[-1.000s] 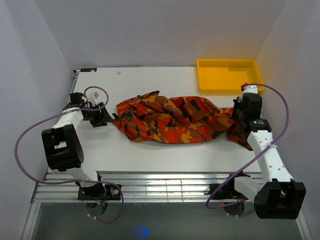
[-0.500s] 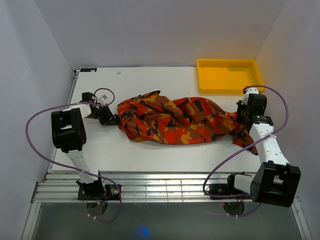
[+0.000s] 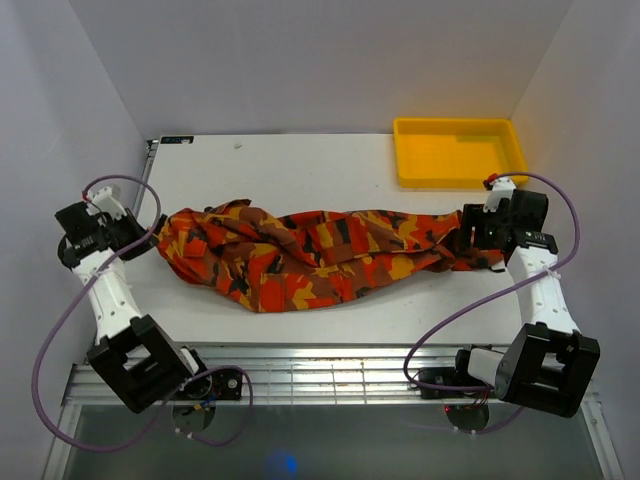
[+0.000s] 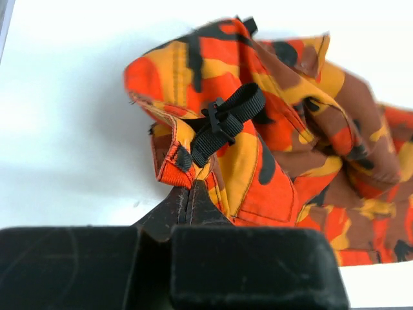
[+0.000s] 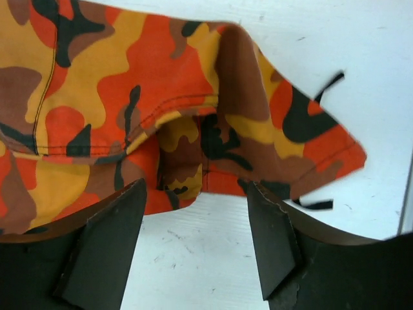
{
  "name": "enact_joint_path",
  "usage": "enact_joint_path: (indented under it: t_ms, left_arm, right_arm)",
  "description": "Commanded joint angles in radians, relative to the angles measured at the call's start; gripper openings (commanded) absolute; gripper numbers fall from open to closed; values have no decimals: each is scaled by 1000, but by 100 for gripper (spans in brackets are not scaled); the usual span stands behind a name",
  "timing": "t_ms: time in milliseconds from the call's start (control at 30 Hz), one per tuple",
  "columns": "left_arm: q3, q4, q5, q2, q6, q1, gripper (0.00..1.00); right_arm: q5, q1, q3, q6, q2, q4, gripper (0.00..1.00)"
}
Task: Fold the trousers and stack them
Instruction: Flatten the trousers out
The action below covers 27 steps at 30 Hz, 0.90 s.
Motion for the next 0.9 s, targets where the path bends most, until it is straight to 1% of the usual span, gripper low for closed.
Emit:
enact_joint_path:
  t_ms: [0,33,67,100,133,167,233,367,467,500,533,567,600,633,667,700,733,767,800,833,867]
  left_arm:
    - [-106,-105,-123,-70,132,-1,0]
    - [-100,-107,-173,-75,148,-1,0]
    - [-94,-110,-189,-68,162,-1,0]
    - [-86,-129,-192,-58,172,-1,0]
    - [-75,-142,-198,-25,177,-1,0]
    - [-58,-155,-195,-6,188,-1,0]
    - [-40,-185,-152,40,200,2,0]
    - [14,-183,-39,49,215,16,0]
    - [116,-183,-3,73,189,16,0]
    - [138,-192,-3,89,176,16,0]
    - [158,-199,-8,103,169,16,0]
    - [178,-206,-9,121,165,16,0]
    - [211,-221,-16,158,159,16,0]
    - [227,-228,-11,176,153,16,0]
    - [242,-237,0,193,153,16,0]
    - [255,-252,12,207,153,16,0]
    - [280,-257,29,236,149,16,0]
    - [293,-264,35,247,145,15,0]
    - [304,-281,41,258,145,16,0]
    - [325,-292,56,280,146,16,0]
    - [333,-298,60,288,146,16,0]
  right_arm:
    - [-89,-6,70,-61,26,-82,69]
    - [-95,-5,77,-105,30,-99,66]
    - [-90,-6,86,-127,41,-117,43]
    - [-80,-6,100,-146,42,-131,28]
    - [-66,-6,102,-181,46,-152,16]
    - [-60,-8,100,-202,38,-159,8]
    - [-70,-16,90,-242,24,-168,8]
    - [-146,-28,80,-291,-45,-157,8]
    - [-169,-34,102,-267,-62,-124,8]
    - [-184,-34,115,-291,-51,-145,8]
    - [-214,-34,158,-332,-36,-184,12]
    - [-301,-34,175,-395,-10,-235,21]
    - [-342,-34,177,-581,-10,-346,25]
    - [-354,-34,162,-648,-19,-355,31]
    - [-359,-34,98,-726,-51,-352,47]
    - [-362,-35,59,-818,-68,-354,53]
    - [-360,-34,22,-1001,-83,-355,63]
    - [-359,-34,-54,-1090,-114,-357,77]
    - [-359,-35,-88,-1171,-128,-357,82]
    - [-360,-35,-116,-1297,-137,-352,88]
    - [-365,-35,-140,-1346,-145,-344,92]
